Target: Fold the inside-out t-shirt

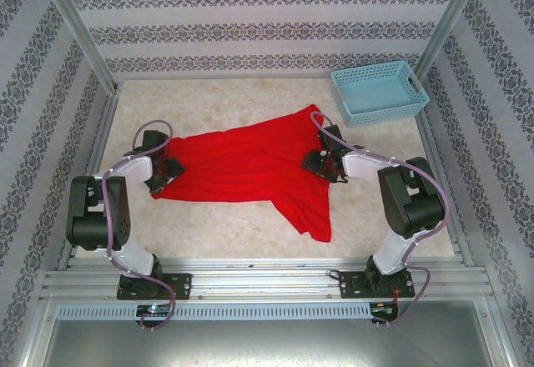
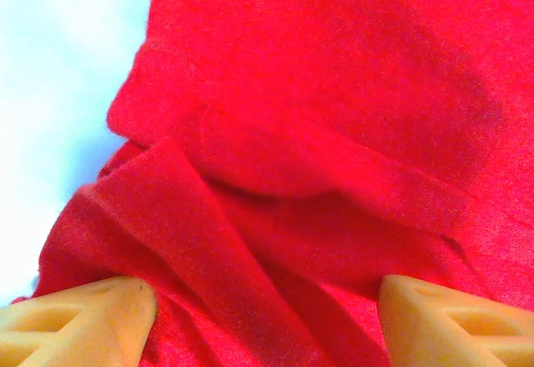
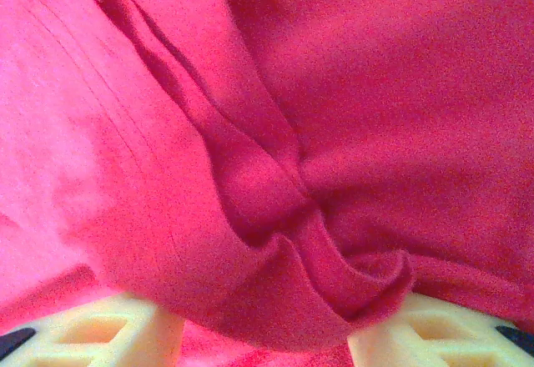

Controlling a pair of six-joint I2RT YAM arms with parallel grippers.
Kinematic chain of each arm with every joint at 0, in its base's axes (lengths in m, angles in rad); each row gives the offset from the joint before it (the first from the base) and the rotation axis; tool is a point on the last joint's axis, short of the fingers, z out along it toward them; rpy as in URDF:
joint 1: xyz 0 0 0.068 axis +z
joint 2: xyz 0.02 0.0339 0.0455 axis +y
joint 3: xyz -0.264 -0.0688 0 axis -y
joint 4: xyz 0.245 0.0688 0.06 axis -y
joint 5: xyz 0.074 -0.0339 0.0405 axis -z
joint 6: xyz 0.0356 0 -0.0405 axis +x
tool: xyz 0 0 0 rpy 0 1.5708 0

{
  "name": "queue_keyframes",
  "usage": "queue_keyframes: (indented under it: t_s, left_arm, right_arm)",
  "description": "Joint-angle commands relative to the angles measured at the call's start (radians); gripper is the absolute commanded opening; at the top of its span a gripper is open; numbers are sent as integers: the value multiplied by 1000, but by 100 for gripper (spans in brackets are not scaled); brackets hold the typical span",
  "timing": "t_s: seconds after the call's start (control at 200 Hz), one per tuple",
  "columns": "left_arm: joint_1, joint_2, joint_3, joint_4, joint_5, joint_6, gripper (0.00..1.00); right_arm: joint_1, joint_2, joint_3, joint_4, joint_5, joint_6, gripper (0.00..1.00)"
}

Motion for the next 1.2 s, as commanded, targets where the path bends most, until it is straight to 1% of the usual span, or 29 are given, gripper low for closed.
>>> queue_keyframes:
  t_s: [0.0, 0.1, 0.24, 0.355, 0.425, 0.525, 0.754, 0.839, 0.959, 1.109, 1.194]
  left_arm:
    - [-13, -26, -23, -100, -27, 15, 75]
    - [-13, -144, -65, -166, -84, 12, 76]
    - [-13, -311, -167, -232, -142, -23, 75]
    - [-2, -385, -229, -241, -177, -50, 72]
    - [35, -381, -254, -196, -143, -46, 71]
    - [56, -326, -248, -131, -81, -37, 65]
    - [71, -193, -220, -59, -69, -19, 51]
    - [73, -156, -218, -43, -49, -13, 43]
    - [73, -157, -237, -15, -10, -13, 34]
    - [73, -176, -240, -21, 5, -2, 24]
    - [73, -187, -237, -30, 3, 10, 21]
  right_arm:
    - [2, -6, 10, -105, 55, -26, 57]
    - [23, -73, 5, -158, 113, -61, 59]
    - [63, -185, -63, -204, 147, -77, 60]
    - [109, -254, -125, -236, 165, -70, 60]
    - [124, -284, -164, -248, 163, -61, 60]
    - [131, -322, -218, -253, 159, -49, 60]
    - [153, -402, -311, -289, 141, -15, 60]
    - [175, -442, -343, -313, 141, 14, 61]
    - [223, -513, -377, -357, 139, 68, 66]
    - [318, -571, -399, -409, 147, 157, 65]
    - [373, -580, -401, -458, 167, 207, 64]
